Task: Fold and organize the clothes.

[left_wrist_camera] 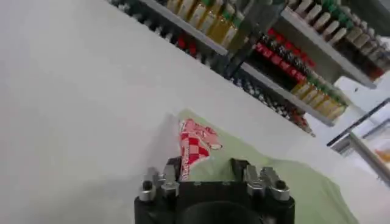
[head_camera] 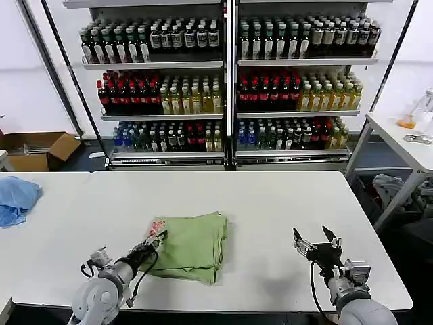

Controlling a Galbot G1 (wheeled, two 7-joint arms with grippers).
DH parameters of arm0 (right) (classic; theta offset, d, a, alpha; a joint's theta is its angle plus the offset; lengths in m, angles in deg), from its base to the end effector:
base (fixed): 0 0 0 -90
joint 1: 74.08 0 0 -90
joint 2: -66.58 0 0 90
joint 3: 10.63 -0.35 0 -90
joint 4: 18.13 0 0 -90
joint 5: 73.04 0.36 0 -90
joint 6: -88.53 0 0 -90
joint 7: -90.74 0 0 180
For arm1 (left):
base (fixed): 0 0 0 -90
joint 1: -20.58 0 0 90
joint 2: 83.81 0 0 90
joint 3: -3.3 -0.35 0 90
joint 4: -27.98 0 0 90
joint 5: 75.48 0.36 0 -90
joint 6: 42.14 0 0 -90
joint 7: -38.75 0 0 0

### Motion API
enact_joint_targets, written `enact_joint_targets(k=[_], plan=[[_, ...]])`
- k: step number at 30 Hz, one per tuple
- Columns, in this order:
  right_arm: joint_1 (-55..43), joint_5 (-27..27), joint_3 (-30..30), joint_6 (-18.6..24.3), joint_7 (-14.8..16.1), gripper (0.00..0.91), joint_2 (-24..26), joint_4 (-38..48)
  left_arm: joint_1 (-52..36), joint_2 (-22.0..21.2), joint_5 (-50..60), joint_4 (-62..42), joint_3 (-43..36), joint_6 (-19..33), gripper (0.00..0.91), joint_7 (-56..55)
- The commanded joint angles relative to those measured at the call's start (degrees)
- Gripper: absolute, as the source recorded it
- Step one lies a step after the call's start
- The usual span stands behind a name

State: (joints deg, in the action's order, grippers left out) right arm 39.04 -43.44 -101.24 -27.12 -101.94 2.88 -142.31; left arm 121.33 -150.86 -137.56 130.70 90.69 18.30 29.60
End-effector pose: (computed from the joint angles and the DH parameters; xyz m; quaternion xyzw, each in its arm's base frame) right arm 0.2224 -0.0683 -0.2375 0.0249 -0.9872 -0.0057 0.1575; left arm 0.2970 0.0908 -0.3165 -0.0727 -0.9097 0.2939 0.2844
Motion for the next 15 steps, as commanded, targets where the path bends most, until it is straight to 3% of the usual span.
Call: enact_joint_targets(k=[1, 9, 15], plan=[[0.0, 0.2, -0.3, 0.0, -0.1, 0.907, 0.1, -0.1, 0.1, -2.3, -9.4, -2.7, 2.4, -0.7, 0.02, 0.3], [-0.1, 0.4, -0.3, 0.0, -0.2, 0.907, 0.1, -0.1, 0.0, -3.6, -15.4, -1.9, 5.2, -0.4, 0.02, 0.4], [-0.2, 1.1, -1.0, 0.0, -0.2, 0.907, 0.1, -0.4, -0.1, -1.1, -17.9, 1.4, 11.6, -0.1, 0.02, -0.1]])
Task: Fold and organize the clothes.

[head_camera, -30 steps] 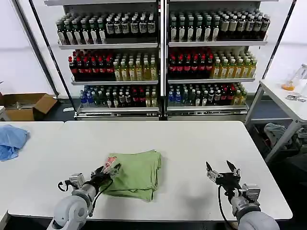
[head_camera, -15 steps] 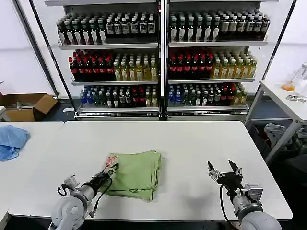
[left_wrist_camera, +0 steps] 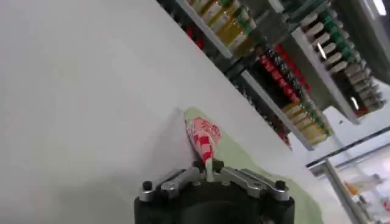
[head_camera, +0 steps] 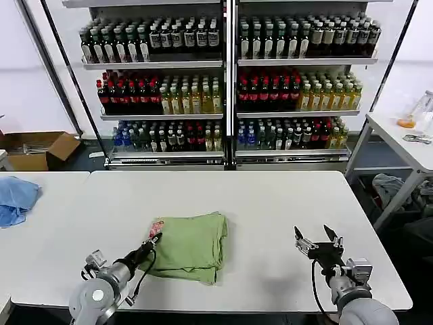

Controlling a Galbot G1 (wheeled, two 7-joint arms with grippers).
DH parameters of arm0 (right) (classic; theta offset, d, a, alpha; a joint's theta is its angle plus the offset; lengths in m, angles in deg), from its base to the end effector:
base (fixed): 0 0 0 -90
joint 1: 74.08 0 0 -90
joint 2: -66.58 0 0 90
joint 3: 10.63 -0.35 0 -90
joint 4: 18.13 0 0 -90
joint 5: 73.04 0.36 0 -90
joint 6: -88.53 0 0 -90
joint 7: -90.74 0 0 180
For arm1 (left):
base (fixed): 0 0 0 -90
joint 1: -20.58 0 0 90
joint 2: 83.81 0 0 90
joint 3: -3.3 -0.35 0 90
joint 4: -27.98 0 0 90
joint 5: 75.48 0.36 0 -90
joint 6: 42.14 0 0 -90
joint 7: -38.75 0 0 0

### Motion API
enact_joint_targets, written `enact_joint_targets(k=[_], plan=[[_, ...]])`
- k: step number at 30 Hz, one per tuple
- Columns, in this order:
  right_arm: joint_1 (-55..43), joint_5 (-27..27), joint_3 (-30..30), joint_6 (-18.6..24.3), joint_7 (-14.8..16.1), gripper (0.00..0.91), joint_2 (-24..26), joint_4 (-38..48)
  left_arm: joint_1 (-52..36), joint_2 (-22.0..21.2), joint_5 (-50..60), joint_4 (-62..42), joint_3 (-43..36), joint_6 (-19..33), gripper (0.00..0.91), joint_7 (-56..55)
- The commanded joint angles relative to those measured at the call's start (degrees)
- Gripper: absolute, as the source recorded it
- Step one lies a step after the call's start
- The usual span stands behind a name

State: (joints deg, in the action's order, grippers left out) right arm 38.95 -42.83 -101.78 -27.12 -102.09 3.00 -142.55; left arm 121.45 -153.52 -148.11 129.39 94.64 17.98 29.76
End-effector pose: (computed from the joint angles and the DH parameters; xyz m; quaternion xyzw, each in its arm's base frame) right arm 0.2230 -0.0705 -0.2345 0.0223 -0.9878 -0.0084 0.1540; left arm 0.2977 0.1044 -0.3205 -0.0673 -0.8723 0.4012 0.2713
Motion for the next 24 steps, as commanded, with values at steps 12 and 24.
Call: enact_joint_targets(k=[12, 24], plan=[[-1.9, 0.6, 0.2, 0.3, 0.1, 0.907, -0.8, -0.5, -2.7, 20.3, -8.0, 5.9, 27.3, -0.1, 0.02, -1.9], [-1.3, -0.5, 0.7, 1.1, 0.5, 0.907, -1.6, -1.2, -2.2, 16.2, 31.7, 9.6, -9.3, 5.1, 0.02, 3.1]])
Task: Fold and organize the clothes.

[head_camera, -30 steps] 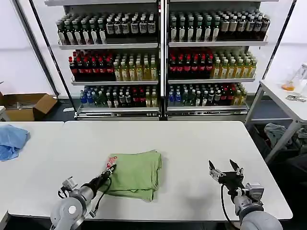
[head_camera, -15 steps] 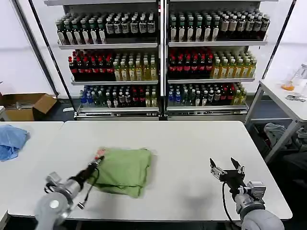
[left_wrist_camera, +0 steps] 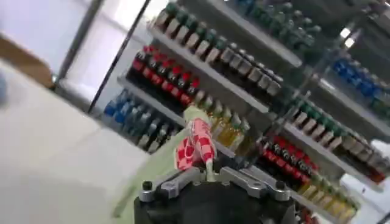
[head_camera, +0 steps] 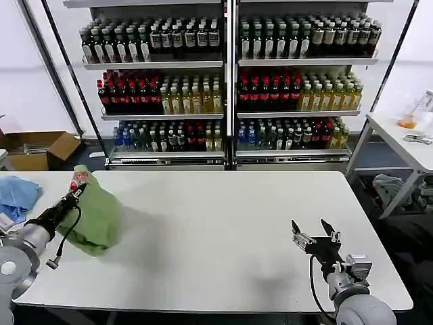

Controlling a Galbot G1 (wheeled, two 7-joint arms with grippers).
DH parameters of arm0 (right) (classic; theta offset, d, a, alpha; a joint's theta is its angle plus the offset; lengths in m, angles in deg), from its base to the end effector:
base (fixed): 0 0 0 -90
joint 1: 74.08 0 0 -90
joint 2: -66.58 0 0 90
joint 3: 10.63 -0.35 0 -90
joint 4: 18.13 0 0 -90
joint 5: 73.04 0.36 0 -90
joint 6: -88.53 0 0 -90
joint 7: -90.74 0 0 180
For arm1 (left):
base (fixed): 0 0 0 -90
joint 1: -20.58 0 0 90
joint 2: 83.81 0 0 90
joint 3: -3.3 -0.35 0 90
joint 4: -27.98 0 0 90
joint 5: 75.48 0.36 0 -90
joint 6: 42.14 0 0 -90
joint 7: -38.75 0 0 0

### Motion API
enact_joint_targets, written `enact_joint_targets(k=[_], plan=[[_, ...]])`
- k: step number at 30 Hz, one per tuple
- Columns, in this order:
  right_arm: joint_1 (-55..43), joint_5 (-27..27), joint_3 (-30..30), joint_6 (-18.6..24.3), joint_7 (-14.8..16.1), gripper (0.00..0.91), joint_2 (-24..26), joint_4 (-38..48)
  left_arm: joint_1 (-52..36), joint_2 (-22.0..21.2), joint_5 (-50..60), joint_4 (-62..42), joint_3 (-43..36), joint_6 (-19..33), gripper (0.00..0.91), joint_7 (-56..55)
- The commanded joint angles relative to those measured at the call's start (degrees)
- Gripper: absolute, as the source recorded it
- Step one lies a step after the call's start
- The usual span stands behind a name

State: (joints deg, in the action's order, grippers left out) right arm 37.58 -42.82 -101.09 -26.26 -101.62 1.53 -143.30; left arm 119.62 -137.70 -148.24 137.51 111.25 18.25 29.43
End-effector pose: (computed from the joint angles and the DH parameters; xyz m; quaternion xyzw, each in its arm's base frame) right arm 0.2261 -0.0623 -0.2279 0.0312 -0.9905 -0.0249 0.1313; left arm 0.2993 0.2198 -0.1731 -0.0185 -0.9582 0.2592 0.1200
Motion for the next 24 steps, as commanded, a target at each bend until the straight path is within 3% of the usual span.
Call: enact_joint_targets(k=[1, 5, 12, 18, 23, 24], plan=[[0.1, -0.5, 0.0, 0.2, 0.1, 0.907, -0.1, -0.7, -1.5, -0.9, 35.1, 1.3, -28.8, 4.3, 0.02, 3.1], [0.7, -0.5, -0.8, 0.2, 0.1, 0.907, 0.1, -1.2, -5.0, -5.9, 43.0, 1.0, -39.5, 4.0, 0.02, 1.9], [1.8, -0.5, -2.0, 0.3, 0.1, 0.907, 0.1, -1.9, -14.3, -14.6, 41.6, -2.9, -50.9, 1.6, 0.03, -1.1], [2.2, -0.5, -2.3, 0.2, 0.1, 0.907, 0.1, -2.7, -18.7, -21.4, 39.4, -11.0, -54.0, 0.5, 0.02, -5.2], [2.4, -0.6, -2.5, 0.2, 0.3, 0.907, 0.4, -2.8, -20.8, -24.5, 38.9, -13.2, -55.9, 2.1, 0.04, -5.1], [2.3, -0.6, -2.4, 0.2, 0.2, 0.907, 0.4, -2.8, -21.4, -25.4, 38.1, -14.1, -56.5, 2.6, 0.262, -5.0]])
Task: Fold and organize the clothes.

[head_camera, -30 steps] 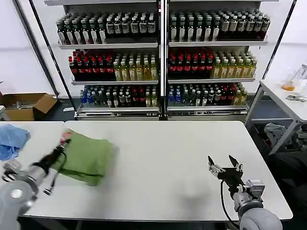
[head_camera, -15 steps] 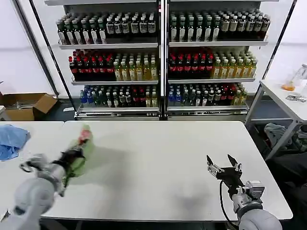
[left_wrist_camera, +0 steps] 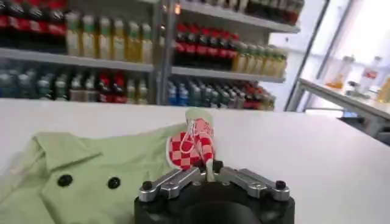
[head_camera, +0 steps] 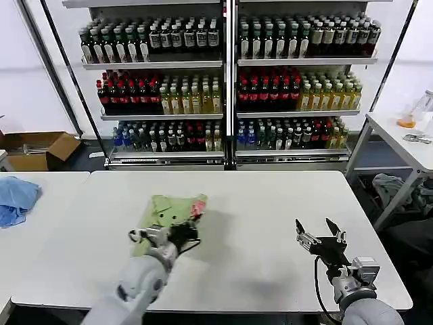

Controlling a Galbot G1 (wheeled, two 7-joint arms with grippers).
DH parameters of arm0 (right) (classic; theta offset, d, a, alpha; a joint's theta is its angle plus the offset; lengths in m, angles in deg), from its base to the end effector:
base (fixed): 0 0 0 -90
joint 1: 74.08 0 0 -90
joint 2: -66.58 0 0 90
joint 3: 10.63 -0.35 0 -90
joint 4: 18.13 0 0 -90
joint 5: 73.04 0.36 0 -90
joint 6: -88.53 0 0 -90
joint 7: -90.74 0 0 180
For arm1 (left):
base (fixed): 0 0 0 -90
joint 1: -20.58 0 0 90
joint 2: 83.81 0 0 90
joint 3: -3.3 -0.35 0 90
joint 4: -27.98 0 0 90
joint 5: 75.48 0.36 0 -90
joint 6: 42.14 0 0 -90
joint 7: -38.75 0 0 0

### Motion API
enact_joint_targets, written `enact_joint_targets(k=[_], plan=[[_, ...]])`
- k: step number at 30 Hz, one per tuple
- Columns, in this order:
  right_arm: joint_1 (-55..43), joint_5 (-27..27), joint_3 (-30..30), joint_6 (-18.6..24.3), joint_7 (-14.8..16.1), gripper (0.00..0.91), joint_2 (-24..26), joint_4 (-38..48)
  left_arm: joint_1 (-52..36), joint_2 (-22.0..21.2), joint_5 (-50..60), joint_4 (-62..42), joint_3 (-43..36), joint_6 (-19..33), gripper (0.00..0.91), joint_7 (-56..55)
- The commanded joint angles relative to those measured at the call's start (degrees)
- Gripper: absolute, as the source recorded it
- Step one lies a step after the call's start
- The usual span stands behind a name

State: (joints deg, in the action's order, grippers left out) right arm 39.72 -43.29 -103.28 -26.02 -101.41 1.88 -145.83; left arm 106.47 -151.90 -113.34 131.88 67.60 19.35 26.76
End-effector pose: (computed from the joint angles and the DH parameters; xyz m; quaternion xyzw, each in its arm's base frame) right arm 0.2152 -0.0674 -0.2171 0.0252 -0.9924 -0.0159 0.1191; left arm 0.3357 -0.0423 -0.2777 -0.1865 -0.9562 0.0619 0.2169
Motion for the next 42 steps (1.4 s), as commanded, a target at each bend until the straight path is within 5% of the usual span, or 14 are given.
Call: enact_joint_targets(k=[1, 2, 10, 16, 25, 42], plan=[[0.2, -0.2, -0.2, 0.0, 0.0, 0.907, 0.0, -0.3, -8.5, -11.6, 2.7, -8.8, -13.1, 1.8, 0.464, -2.3], [0.1, -0.3, -0.1, 0.0, 0.0, 0.907, 0.0, -0.3, -8.8, -12.4, 1.8, -9.2, -13.4, 2.4, 0.907, -2.2], [-1.0, -0.8, 1.0, -0.1, 0.3, 0.907, 0.5, -0.3, -7.3, -15.1, 5.5, -6.9, -12.8, 9.8, 0.907, -0.6], [-3.8, -1.8, 4.9, 0.8, -0.3, 0.907, 0.0, 2.1, -0.7, -8.5, 3.5, 3.2, -2.9, 12.2, 0.907, -0.4], [-12.8, 4.4, 15.9, -0.2, -4.2, 0.907, -3.8, 11.1, 12.0, 2.6, -0.5, 11.0, 19.6, 12.5, 0.907, 0.0], [-24.5, 9.3, 23.9, -1.9, -13.0, 0.907, -13.7, 29.3, 22.1, 1.9, 2.2, 14.2, 27.2, 11.8, 0.907, -0.5]])
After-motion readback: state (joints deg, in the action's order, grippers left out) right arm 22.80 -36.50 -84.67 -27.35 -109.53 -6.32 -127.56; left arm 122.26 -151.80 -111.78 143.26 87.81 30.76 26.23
